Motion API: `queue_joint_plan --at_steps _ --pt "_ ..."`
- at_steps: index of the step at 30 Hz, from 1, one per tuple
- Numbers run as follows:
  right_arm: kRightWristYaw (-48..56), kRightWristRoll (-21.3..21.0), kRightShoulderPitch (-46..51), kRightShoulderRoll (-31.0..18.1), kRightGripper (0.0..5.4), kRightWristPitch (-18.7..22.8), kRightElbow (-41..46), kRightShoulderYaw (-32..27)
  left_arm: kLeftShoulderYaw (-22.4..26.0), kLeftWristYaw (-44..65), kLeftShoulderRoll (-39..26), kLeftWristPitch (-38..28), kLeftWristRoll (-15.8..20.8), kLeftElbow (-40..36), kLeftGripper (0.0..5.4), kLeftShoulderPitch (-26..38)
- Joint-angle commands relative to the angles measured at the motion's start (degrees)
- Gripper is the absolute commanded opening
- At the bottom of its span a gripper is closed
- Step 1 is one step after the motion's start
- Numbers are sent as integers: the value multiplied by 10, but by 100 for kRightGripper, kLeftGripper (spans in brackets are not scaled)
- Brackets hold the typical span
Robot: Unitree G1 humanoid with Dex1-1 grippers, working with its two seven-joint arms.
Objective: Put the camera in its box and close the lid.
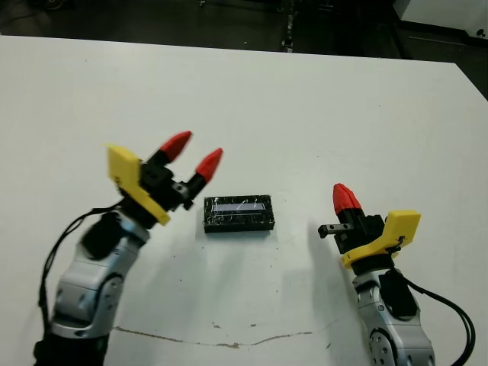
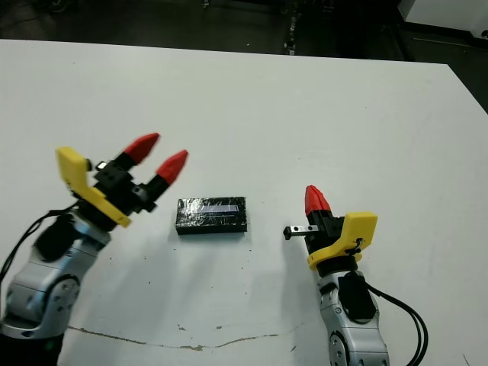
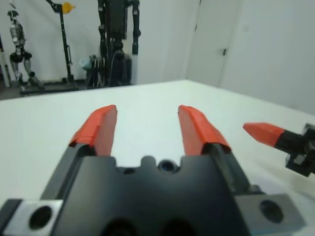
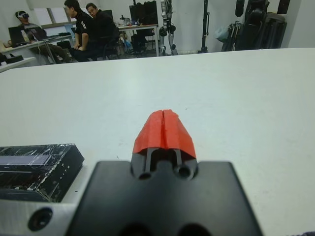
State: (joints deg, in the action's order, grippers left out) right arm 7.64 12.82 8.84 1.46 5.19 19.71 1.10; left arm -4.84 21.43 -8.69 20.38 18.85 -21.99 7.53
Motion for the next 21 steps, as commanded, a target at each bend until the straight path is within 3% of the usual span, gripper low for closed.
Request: queue_joint_plan --at_steps 1,10,16,21 --pt "-3 -1 5 -3 0 1 -3 -4 -29 -12 6 19 -24 33 230 24" --pt "-1 -3 4 -2 0 -7 -10 -2 -76 -37 24 60 -66 88 97 57" --pt "0 -5 5 -1 0 -10 -10 -1 -92 -20 19 76 -66 113 3 46" --pt "-4 -8 5 1 0 -10 -10 1 -97 -12 16 99 -66 128 1 49"
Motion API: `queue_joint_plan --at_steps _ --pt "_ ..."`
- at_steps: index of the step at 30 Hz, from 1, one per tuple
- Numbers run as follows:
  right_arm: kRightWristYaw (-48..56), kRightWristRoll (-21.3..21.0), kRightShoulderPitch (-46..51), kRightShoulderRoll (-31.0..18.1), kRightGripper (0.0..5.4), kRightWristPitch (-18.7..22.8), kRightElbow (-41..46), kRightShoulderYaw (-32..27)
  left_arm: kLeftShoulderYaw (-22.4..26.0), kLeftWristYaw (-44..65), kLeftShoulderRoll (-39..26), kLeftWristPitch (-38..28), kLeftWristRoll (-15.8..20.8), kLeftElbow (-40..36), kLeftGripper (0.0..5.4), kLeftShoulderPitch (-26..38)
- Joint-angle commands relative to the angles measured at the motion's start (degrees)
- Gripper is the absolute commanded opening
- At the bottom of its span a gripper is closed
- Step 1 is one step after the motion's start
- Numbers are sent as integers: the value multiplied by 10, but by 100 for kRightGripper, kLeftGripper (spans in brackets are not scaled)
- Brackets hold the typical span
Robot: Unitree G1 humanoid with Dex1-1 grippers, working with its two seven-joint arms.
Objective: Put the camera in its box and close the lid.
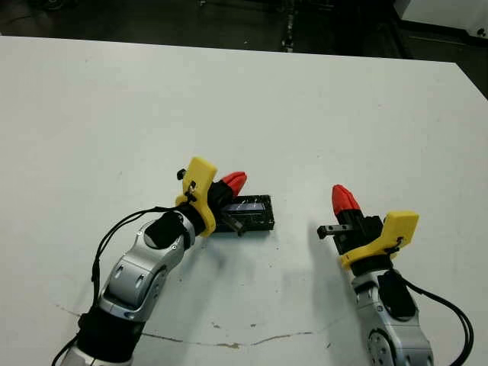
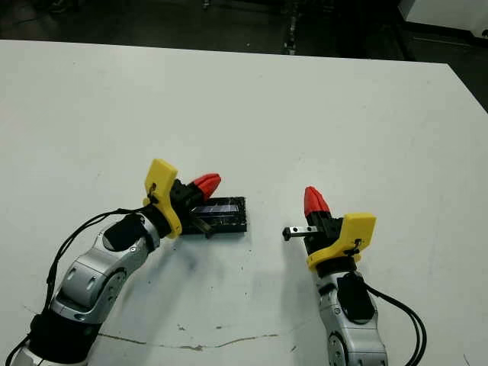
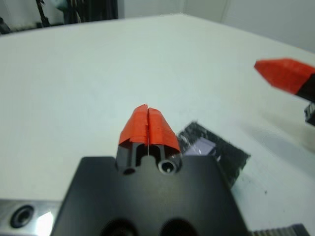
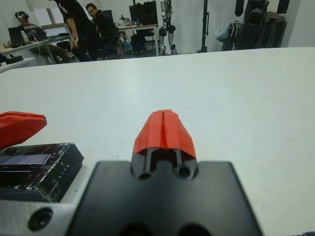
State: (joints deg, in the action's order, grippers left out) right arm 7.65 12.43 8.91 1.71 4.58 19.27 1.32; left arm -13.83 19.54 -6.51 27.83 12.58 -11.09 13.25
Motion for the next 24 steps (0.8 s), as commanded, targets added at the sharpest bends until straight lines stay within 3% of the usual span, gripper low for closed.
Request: queue_joint_plan --at_steps 1,10,24 --pt "-3 -2 5 -1 0 -2 -5 -1 -10 8 -7 28 -6 21 1 -7" --pt "-3 -5 5 -2 0 -3 -6 -1 -36 4 -5 41 -37 45 1 -13" --pt "-4 -2 5 -1 0 3 -2 -2 -27 0 4 33 -53 112 1 -1"
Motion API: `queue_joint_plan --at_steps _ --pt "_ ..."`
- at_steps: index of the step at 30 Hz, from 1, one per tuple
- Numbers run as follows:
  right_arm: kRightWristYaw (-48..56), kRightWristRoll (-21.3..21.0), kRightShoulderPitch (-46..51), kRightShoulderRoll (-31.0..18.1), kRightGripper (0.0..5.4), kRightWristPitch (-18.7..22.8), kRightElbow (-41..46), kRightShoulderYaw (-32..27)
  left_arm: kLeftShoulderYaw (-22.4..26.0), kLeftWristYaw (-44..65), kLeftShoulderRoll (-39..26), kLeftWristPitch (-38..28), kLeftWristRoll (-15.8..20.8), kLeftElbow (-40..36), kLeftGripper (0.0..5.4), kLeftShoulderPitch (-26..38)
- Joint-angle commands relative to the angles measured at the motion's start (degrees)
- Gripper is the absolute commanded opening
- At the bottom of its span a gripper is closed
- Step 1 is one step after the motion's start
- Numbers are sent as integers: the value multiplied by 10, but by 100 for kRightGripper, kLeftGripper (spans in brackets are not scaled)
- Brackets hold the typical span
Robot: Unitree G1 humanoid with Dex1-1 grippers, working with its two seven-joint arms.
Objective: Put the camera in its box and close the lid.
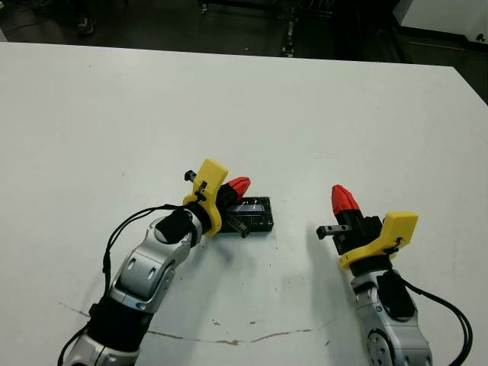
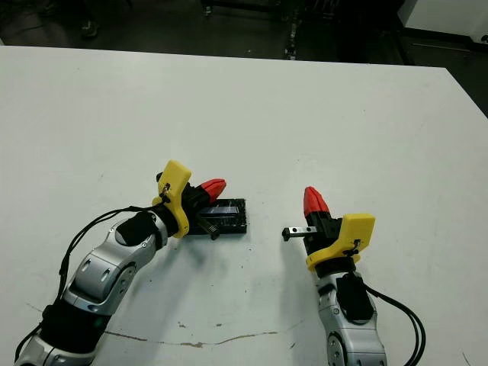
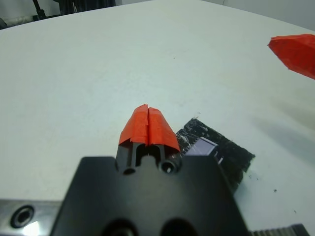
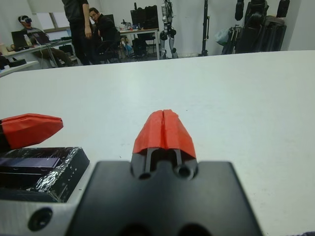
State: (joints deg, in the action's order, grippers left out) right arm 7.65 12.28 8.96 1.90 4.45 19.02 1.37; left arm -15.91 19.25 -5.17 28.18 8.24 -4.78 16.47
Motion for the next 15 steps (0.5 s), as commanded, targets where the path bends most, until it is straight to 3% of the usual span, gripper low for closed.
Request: queue_joint_plan --at_steps 1,8,11,15 --pt "-4 0 4 -3 0 4 0 -2 1 6 -11 35 -2 41 1 -35" --pt "-2 3 2 -5 0 7 1 -4 90 10 -25 73 72 -80 1 -72" --pt "-2 2 1 -5 0 9 2 -4 141 5 -34 58 96 -121 1 -89" --pt "-3 0 0 -6 0 7 2 -3 221 8 -33 34 155 -151 1 -105"
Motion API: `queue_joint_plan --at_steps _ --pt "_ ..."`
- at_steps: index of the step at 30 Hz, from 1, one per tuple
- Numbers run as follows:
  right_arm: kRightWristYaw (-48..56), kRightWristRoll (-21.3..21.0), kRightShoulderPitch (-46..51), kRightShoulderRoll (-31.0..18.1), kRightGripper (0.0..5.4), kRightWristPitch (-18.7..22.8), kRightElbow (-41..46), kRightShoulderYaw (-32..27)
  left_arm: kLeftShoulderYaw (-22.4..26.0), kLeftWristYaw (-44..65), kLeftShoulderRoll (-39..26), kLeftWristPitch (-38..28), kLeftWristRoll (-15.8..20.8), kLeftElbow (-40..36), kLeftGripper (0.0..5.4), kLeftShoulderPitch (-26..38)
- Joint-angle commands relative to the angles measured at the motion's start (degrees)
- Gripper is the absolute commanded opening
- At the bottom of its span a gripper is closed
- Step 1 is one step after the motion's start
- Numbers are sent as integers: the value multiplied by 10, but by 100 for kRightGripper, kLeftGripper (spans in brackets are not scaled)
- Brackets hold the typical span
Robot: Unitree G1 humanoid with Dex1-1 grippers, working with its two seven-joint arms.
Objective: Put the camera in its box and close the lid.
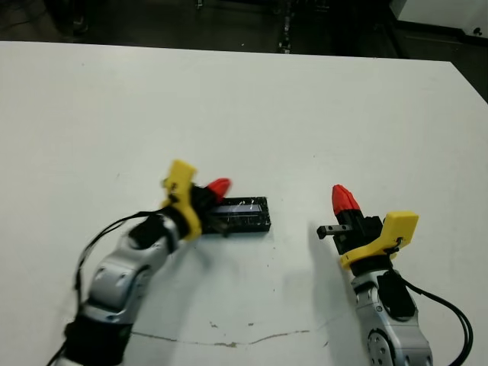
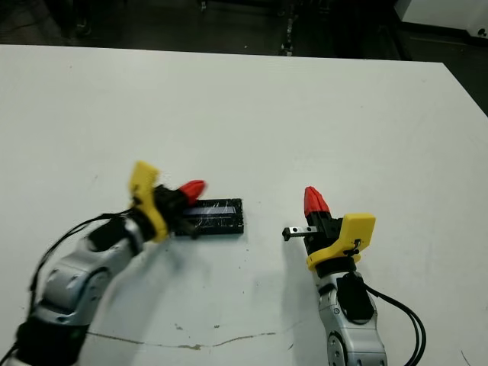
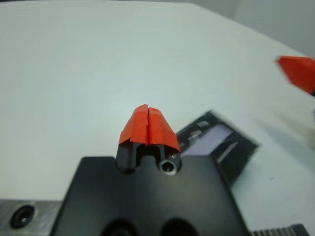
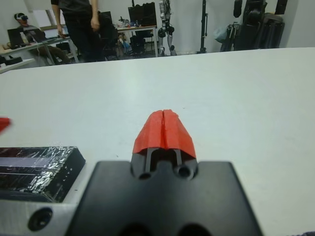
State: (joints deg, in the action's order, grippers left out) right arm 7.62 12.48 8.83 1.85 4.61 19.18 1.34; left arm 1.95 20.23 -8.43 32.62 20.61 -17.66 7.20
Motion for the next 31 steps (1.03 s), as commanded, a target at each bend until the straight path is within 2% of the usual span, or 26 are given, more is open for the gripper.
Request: queue_joint_plan --at_steps 1,6,8,9,13,15,17,23,31 --pt "-2 -2 1 -6 0 4 0 -3 58 -5 1 -14 45 -31 1 -16" --pt "0 5 -1 -6 0 7 0 -6 132 -30 5 -24 113 -76 1 -31" --pt "1 5 -3 -7 0 7 -1 -6 145 -45 12 -47 117 -85 1 -37" --pt "0 5 -3 -7 0 9 -1 -7 146 -51 15 -63 111 -87 1 -40" --pt "-1 8 -6 -5 0 6 -1 -10 127 -57 23 -221 8 -32 1 -54" --pt "-3 10 -8 -5 0 5 -1 -13 122 -55 29 -279 -16 8 1 -60" --pt "-3 8 -10 -6 0 3 -1 -15 116 -56 37 -309 -24 32 1 -70" --pt "-7 8 -13 -4 0 8 2 -18 86 -83 72 -328 -33 44 1 -102" --pt "-2 10 -13 -4 0 2 -4 -19 68 -94 80 -350 -42 69 1 -96"
